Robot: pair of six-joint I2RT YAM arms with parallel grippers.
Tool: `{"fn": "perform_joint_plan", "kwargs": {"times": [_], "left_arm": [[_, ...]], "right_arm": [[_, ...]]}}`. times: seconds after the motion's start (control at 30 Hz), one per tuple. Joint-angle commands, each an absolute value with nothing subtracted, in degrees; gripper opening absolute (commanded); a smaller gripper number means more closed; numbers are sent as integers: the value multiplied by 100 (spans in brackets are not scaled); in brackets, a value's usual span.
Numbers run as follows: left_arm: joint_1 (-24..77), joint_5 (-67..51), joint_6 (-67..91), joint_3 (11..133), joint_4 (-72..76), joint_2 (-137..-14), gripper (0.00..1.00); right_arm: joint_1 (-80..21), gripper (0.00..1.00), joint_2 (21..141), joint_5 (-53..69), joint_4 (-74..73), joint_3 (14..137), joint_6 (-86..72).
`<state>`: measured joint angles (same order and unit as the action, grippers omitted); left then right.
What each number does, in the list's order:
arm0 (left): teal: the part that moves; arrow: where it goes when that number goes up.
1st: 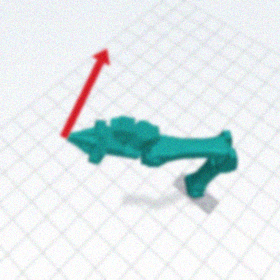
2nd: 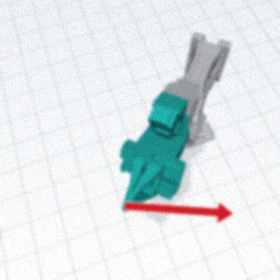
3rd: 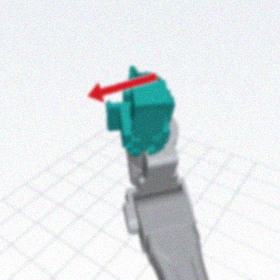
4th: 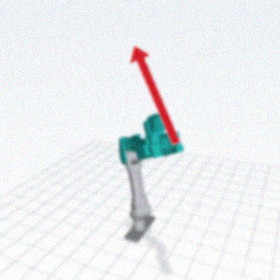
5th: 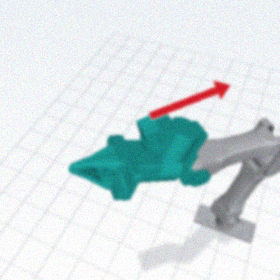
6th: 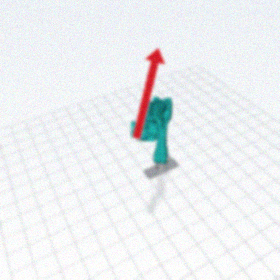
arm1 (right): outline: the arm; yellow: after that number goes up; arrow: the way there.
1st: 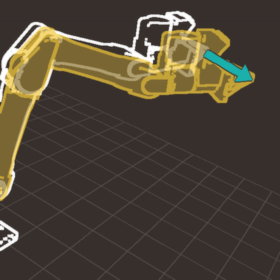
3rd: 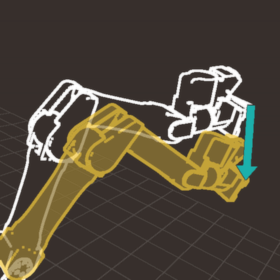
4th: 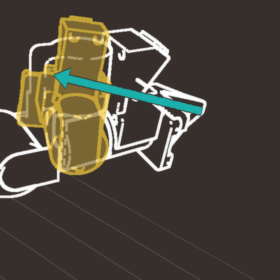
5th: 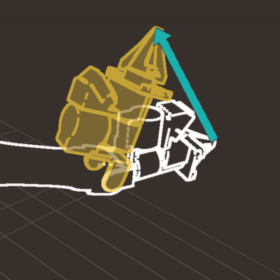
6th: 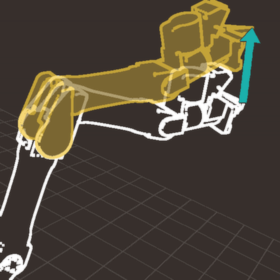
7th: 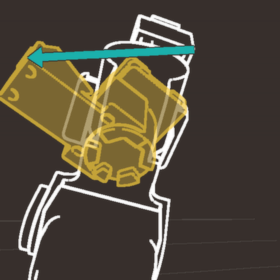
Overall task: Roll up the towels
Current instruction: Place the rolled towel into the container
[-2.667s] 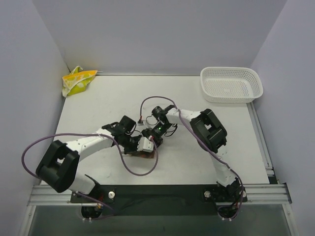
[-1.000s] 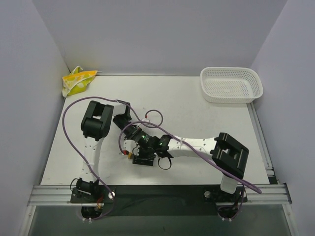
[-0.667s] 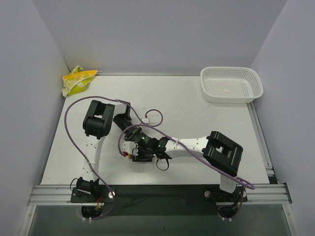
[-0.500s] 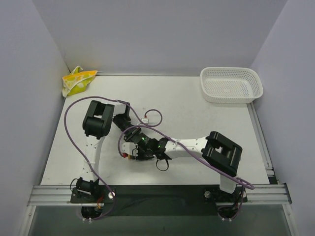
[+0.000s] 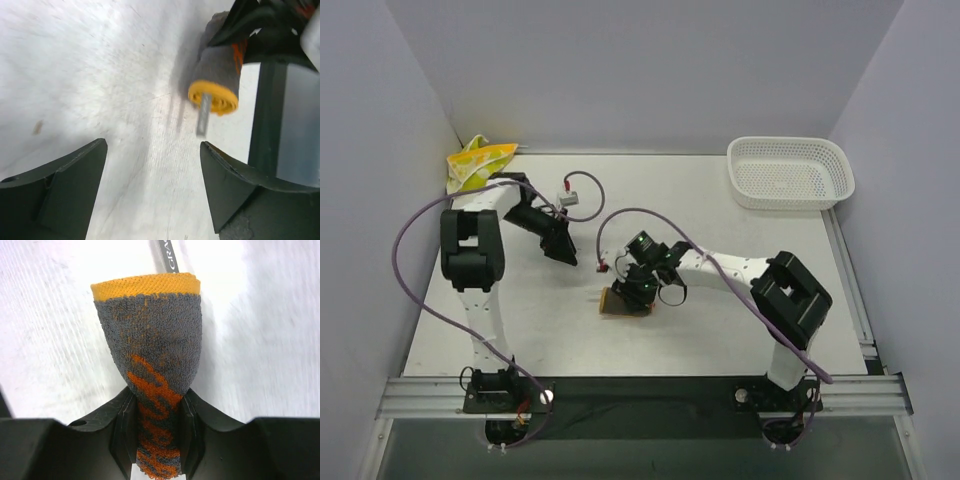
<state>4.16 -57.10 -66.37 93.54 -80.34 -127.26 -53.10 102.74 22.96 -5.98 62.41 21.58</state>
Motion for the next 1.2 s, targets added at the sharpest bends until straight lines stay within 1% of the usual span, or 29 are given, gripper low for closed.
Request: {"fn": "perform_joint_plan", "kwargs": {"times": [0.0, 0.03, 0.07, 0.1, 0.13, 0.17, 0.23, 0.33, 0.37, 0.47, 0.5, 0.6, 0.8, 1.0, 1.17], "left_arm": [[141, -5950, -6375, 9633, -8808, -11543, 86], [123, -5950, -6189, 9598, -8511, -11375, 88], [123, -5950, -6022, 9528, -8360, -11199, 97], [132, -5950, -5664, 9397, -8019, -10858, 97], [141, -5976, -5495, 9300, -7894, -10689, 97], [141, -6037, -5432, 9229, -7832, -10418, 97], [184, -6160, -5266, 9158, -7787, -10231, 97], [211, -6318, -4861, 9106, -7673, -9950, 97], [220, -6363, -4773, 9071, -7621, -9888, 97], [237, -6407, -4273, 8851, -7296, -9616, 97], [246, -6425, -4202, 8798, -7147, -9589, 97], [308, -6372, -3912, 8587, -6857, -9527, 97], [334, -6372, -3586, 8192, -6531, -9440, 97], [343, -6205, -3279, 7613, -6039, -9264, 97], [334, -6003, -3190, 7471, -5871, -9263, 97]], "right_arm": [[-4459, 0, 9880, 3496, -1871, 6749, 1082], [-4265, 0, 9853, 3620, -2063, 7011, 803], [-4089, 0, 9835, 3847, -2170, 7135, 695], [-3913, 0, 9800, 3954, -2267, 7293, 581], [-3467, 0, 9782, 4033, -2337, 7408, 484], [-3263, 0, 9765, 4130, -2468, 7662, 353], [-2562, 0, 9738, 4140, -2662, 7918, 308], [-1865, 0, 9834, 3868, -2803, 8611, 325], [-1385, 0, 9887, 3789, -2804, 8979, 264], [-540, 0, 10264, 3420, -2795, 9604, 80], [-353, 0, 10492, 3245, -2778, 10024, 18], [165, 0, 11028, 2972, -2716, 10728, 0], [615, 0, 11995, 2356, -2444, 11434, 44], [650, 0, 12664, 2004, -1961, 11636, 0], [642, 0, 13199, 1758, -1626, 11873, -325]]}}
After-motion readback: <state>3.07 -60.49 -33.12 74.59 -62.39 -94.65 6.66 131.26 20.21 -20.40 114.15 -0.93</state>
